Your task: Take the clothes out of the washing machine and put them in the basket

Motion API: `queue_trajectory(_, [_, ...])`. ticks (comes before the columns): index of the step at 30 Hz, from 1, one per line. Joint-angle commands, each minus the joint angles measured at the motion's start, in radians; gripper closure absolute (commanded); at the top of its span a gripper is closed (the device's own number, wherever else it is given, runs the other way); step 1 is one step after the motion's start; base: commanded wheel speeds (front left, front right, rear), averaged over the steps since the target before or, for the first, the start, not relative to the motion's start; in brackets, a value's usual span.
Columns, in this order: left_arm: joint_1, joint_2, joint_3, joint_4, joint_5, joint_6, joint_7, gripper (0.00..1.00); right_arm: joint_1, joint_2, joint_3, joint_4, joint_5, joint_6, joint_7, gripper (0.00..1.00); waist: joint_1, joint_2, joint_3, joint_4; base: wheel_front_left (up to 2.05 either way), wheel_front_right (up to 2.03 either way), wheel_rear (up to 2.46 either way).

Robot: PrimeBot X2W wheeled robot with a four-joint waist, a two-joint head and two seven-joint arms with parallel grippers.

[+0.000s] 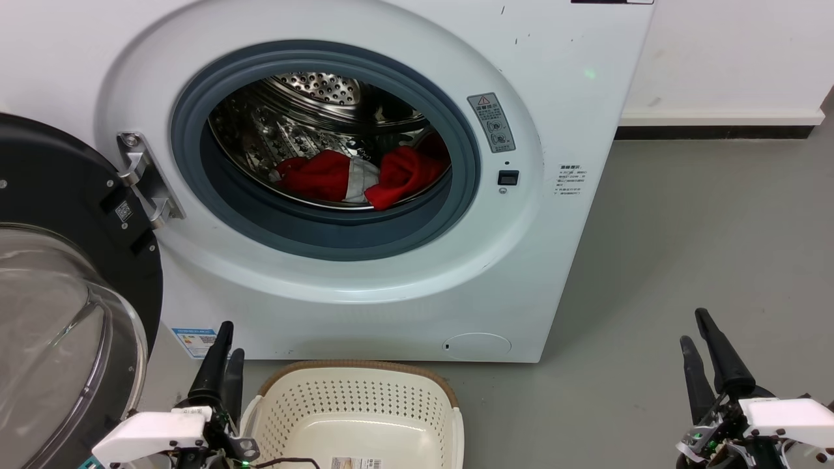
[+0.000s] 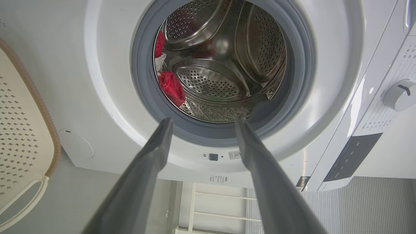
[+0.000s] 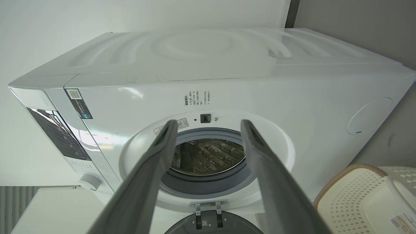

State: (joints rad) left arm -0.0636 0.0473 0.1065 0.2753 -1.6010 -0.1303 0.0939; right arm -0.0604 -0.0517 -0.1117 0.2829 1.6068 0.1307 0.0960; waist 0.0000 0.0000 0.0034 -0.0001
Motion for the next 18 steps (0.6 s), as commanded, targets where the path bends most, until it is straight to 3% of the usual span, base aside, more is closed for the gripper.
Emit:
queue_trajectory(1, [-0.016,0.002,0.003,-0.025,0.013,0.0,-0.008,0.0,-0.015,0.0,0.0,-0.018,-0.013,0.0,-0.009,0.0,0.0,0.0,0.0,0.0,0.0,0.0,0.0])
queue_trajectory(8, [-0.011,0.002,0.018,-0.058,0.124,0.009,-0.042,0.0,-0.01,0.0,-0.014,-0.043,-0.128,0.0,-0.043,0.0,0.0,0.0,0.001,-0.001,0.0,0.0,0.0])
queue_trajectory(18, [0.004,0.002,-0.001,-0.133,0.324,0.061,-0.087,0.0,0.009,0.0,-0.005,-0.129,-0.379,0.0,-0.088,0.0,0.0,0.0,0.004,-0.002,0.0,0.0,0.0])
